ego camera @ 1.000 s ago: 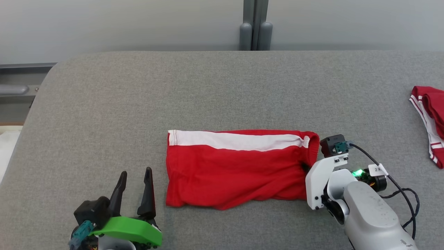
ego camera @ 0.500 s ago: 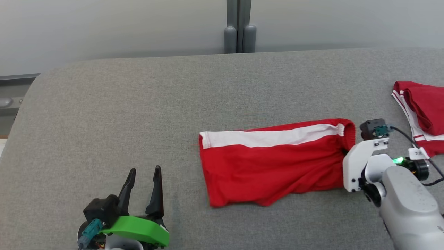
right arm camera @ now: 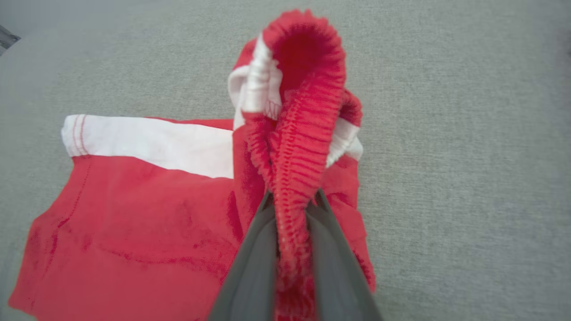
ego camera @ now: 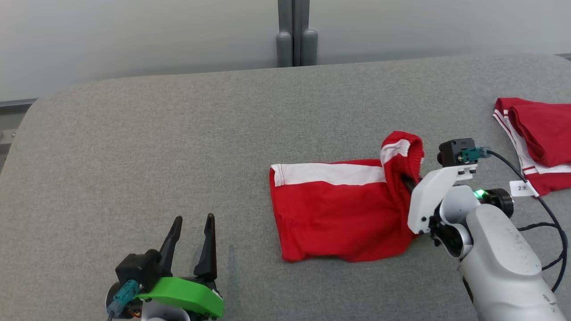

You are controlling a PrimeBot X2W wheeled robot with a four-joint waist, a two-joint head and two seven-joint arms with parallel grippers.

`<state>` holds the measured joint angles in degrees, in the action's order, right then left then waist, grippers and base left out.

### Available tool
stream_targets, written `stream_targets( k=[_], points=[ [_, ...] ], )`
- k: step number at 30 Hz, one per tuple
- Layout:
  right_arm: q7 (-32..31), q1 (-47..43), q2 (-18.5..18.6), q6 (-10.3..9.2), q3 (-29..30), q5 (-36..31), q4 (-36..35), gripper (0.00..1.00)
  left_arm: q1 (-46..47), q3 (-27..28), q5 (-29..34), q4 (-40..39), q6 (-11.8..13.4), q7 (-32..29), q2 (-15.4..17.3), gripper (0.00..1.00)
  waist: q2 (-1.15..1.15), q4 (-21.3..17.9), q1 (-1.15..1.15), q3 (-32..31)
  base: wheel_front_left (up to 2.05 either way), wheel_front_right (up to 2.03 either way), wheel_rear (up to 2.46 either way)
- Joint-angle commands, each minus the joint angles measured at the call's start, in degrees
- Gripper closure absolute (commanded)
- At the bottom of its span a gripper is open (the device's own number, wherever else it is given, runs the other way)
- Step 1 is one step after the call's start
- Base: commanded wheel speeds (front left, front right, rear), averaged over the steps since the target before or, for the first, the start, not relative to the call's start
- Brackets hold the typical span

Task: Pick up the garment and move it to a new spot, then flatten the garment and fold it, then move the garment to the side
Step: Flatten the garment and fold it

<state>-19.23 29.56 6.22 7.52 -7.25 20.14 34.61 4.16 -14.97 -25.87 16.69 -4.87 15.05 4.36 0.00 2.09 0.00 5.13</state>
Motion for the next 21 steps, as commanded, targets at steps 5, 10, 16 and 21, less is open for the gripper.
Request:
stream_targets(
  k=[5,10,16,21],
  points=[
    [-1.5,-0.9,-2.3,-0.08,-3.8,3.9,-5.1,1.0,1.2,-0.1,0.4,0.2,-0.3,0.1,-0.3,0.0,0.0,1.1,0.0,0.3,0.0,0.0,0.0],
    [-1.1,0.0,-3.2,-0.07,-6.8,5.2,-5.0,1.0,1.6,-0.4,0.3,0.3,-0.5,0.1,-0.6,0.0,0.0,2.7,0.0,0.6,0.0,0.0,0.0],
    [0.1,1.4,-3.1,-0.07,-13.1,10.8,-3.1,1.0,1.4,-0.4,0.2,0.7,-0.6,0.1,-0.8,0.0,0.0,4.7,0.0,0.7,0.0,0.0,0.0],
    [2.0,3.3,-3.2,-0.07,-16.0,13.2,1.5,0.54,1.2,-0.8,0.0,1.3,-0.9,0.1,-1.0,0.0,0.0,6.0,0.0,0.3,0.0,0.0,0.0]
  ],
)
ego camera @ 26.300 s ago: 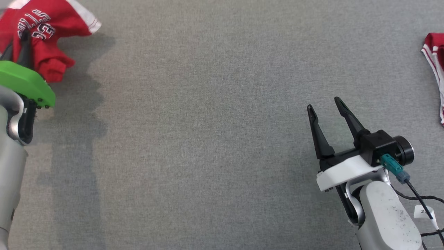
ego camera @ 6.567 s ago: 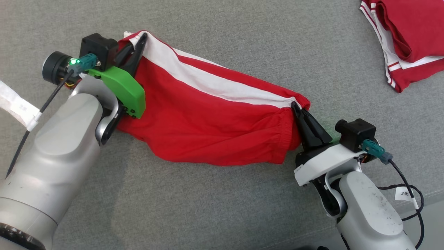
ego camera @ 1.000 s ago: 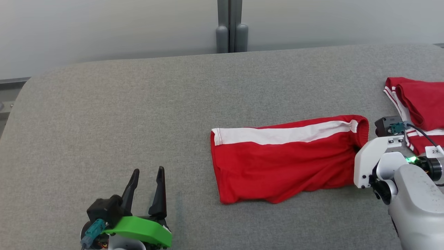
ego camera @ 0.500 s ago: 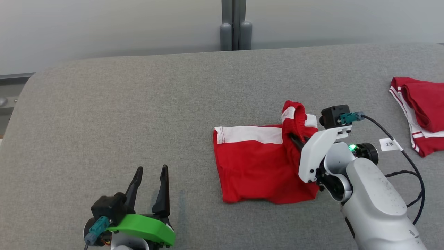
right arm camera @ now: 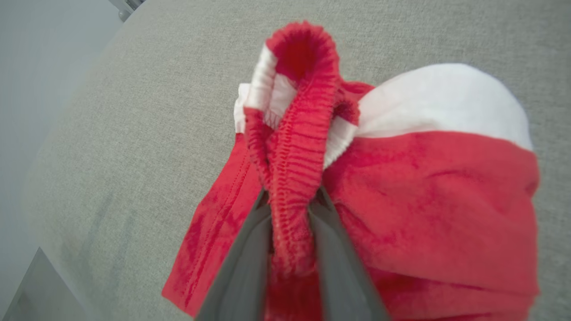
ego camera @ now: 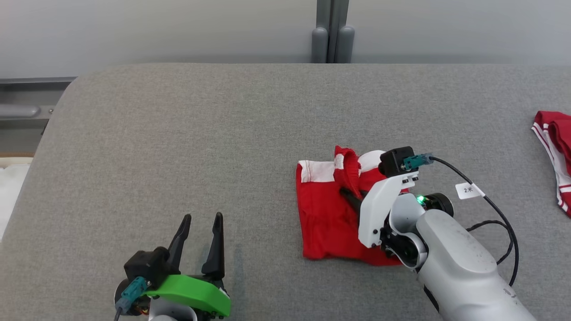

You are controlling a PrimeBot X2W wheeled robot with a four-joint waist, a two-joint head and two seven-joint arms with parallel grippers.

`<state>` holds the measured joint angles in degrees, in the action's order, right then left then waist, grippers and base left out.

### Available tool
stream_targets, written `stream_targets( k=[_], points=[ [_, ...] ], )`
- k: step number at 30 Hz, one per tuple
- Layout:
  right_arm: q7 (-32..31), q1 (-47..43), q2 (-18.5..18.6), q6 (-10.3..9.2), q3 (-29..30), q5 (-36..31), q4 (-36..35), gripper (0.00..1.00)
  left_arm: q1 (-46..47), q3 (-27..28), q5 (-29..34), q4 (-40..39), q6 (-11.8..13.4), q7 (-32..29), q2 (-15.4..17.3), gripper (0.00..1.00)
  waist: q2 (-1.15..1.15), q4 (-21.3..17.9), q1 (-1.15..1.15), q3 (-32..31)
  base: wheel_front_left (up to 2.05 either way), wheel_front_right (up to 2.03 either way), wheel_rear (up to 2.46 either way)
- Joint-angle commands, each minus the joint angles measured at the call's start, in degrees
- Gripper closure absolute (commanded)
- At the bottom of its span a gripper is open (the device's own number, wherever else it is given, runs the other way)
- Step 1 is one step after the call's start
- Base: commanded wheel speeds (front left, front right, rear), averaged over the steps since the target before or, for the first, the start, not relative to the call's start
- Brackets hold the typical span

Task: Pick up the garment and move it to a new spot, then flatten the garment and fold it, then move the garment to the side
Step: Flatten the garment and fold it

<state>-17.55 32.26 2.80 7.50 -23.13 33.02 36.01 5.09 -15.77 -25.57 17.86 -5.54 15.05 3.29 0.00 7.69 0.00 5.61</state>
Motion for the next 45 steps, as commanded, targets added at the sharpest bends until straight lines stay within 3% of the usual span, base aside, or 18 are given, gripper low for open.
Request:
stream_targets(
  k=[1,9,14,22,30,36,45],
  points=[
    [0.9,1.0,0.2,-0.05,-0.9,1.0,1.0,0.0,0.3,-0.1,-0.4,0.2,-0.3,0.1,0.0,0.0,0.0,0.6,0.0,-0.3,0.0,0.0,0.0],
    [4.1,3.0,0.2,-0.04,-8.0,12.6,2.0,0.0,-0.6,0.0,-0.4,0.8,-0.4,0.1,-0.2,0.0,0.0,1.1,0.0,-1.4,0.0,0.0,0.0],
    [8.4,4.6,0.3,-0.04,-10.4,13.4,3.9,0.0,-0.8,-0.1,0.1,0.5,-0.5,0.1,-0.2,0.0,0.0,0.3,0.0,-2.0,0.0,0.0,0.0],
    [20.5,7.1,0.2,-0.04,-7.9,2.0,10.1,0.0,-0.1,-0.6,1.2,0.3,-0.7,0.1,-0.3,0.0,0.0,-2.8,0.0,-3.7,0.0,0.0,0.0],
    [31.0,4.3,0.2,-0.04,2.4,-10.0,11.7,0.0,0.5,-0.4,1.4,1.0,-0.2,0.1,-0.3,0.0,0.0,-6.6,0.0,-5.5,0.0,0.0,0.0],
    [32.6,-2.0,0.3,-0.04,11.3,-18.8,6.3,0.0,-0.7,0.6,1.6,1.5,0.0,0.1,-0.3,0.0,0.0,-8.6,0.0,-6.1,0.0,0.0,0.0],
    [32.8,-17.3,0.2,-0.05,20.5,-26.6,-10.7,0.0,-3.3,2.3,2.7,1.3,0.0,0.1,-0.3,0.0,0.0,-9.5,0.0,-7.0,0.0,0.0,0.0]
  ],
)
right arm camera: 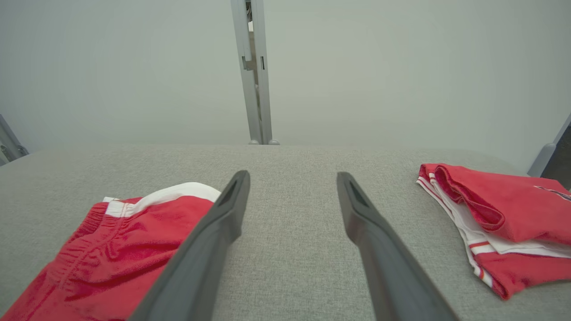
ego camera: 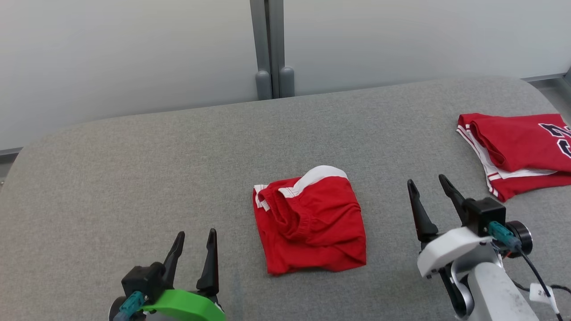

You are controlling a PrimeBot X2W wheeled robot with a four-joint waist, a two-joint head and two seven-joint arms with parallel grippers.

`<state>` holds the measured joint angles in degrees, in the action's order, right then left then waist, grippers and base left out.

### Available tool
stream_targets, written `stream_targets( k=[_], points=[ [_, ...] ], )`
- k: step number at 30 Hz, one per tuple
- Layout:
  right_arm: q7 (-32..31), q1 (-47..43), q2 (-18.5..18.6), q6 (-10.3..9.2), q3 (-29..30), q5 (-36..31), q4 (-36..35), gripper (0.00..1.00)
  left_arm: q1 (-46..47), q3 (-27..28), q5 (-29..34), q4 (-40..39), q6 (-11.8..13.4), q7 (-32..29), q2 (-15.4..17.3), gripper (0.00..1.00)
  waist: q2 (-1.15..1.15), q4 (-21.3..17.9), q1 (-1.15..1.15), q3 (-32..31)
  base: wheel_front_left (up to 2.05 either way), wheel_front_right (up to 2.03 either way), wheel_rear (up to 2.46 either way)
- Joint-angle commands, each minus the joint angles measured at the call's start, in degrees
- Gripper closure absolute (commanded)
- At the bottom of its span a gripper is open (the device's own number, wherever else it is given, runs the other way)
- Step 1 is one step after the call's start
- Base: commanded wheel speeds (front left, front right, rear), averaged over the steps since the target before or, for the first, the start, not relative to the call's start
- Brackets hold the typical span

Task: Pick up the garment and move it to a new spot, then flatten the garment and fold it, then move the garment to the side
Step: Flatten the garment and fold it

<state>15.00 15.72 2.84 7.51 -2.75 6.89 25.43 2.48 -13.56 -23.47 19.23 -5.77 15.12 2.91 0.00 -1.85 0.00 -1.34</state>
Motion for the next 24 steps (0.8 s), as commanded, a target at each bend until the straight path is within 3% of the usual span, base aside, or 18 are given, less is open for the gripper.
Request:
stream_targets(
  k=[1,9,24],
  points=[
    [0.2,-1.9,0.2,-0.06,0.5,-0.2,-1.4,0.0,-1.1,0.3,0.7,-0.2,0.2,0.0,0.0,0.0,0.0,0.0,0.0,-0.1,0.0,0.0,0.0],
    [0.2,-8.9,0.2,-0.06,2.4,1.2,-6.8,0.0,-4.3,2.5,-0.8,-2.3,0.8,0.0,0.0,0.0,0.0,0.7,0.0,-0.4,0.0,0.0,0.0],
    [0.2,-9.7,0.2,-0.06,1.0,3.0,-6.1,0.0,-5.2,1.8,-1.5,-3.4,1.4,0.0,0.0,0.0,0.0,1.7,0.0,-0.5,0.0,0.0,0.0]
  ],
)
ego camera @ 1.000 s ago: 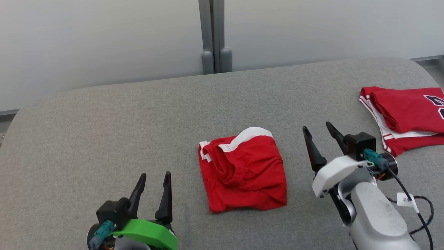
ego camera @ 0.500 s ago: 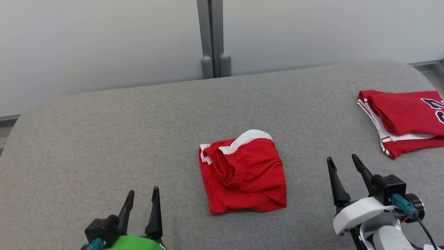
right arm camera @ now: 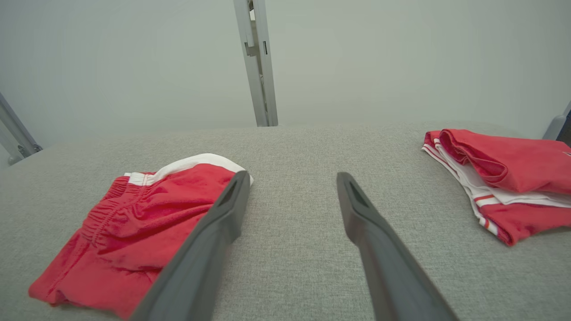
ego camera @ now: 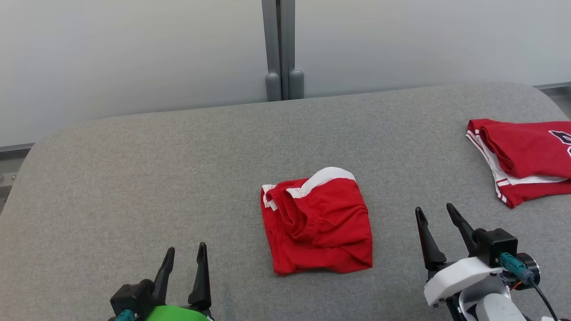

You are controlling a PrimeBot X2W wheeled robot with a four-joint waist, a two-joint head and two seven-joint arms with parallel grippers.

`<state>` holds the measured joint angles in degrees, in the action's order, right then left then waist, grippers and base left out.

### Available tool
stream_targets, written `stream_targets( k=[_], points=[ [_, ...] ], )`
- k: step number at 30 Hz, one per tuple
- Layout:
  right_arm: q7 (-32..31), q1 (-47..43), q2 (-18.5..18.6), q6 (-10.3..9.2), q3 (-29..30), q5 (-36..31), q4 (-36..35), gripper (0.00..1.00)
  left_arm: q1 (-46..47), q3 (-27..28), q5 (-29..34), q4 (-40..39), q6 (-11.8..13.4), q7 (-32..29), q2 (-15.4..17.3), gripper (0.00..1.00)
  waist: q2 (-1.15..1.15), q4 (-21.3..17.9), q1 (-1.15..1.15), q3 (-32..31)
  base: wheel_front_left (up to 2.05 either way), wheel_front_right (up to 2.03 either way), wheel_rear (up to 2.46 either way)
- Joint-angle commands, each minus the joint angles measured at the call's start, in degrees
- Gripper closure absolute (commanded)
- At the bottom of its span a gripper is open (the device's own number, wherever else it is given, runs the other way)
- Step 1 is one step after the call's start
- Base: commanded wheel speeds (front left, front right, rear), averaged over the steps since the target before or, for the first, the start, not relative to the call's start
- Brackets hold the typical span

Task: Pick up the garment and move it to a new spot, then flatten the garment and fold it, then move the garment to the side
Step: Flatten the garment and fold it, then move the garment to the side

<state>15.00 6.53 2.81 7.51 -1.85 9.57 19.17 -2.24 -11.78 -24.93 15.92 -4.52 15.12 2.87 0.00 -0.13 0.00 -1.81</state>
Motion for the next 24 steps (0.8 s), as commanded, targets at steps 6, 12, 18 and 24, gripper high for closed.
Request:
stream_targets(
  k=[6,12,18,24],
  points=[
    [0.2,-0.4,0.2,-0.06,0.1,0.6,0.3,0.0,-0.3,0.0,0.4,-0.3,0.1,0.0,0.1,0.0,0.0,0.0,0.0,0.0,0.0,0.0,0.0],
    [0.2,1.4,0.2,-0.06,-0.4,-0.2,1.7,0.0,0.2,0.1,0.7,-0.4,0.1,0.0,0.1,0.0,0.0,0.2,0.0,0.2,0.0,0.0,0.0],
    [-4.1,7.9,0.2,-0.06,-0.9,-3.1,5.9,0.0,1.0,-0.1,1.0,-0.1,0.1,0.0,0.1,0.0,0.0,0.8,0.0,0.7,0.0,0.0,0.0],
    [-13.5,15.4,0.2,-0.06,-2.3,-4.1,10.2,0.0,2.1,0.2,1.3,0.5,-0.3,0.0,0.1,0.0,0.0,2.5,0.0,1.4,0.0,0.0,0.0]
  ],
)
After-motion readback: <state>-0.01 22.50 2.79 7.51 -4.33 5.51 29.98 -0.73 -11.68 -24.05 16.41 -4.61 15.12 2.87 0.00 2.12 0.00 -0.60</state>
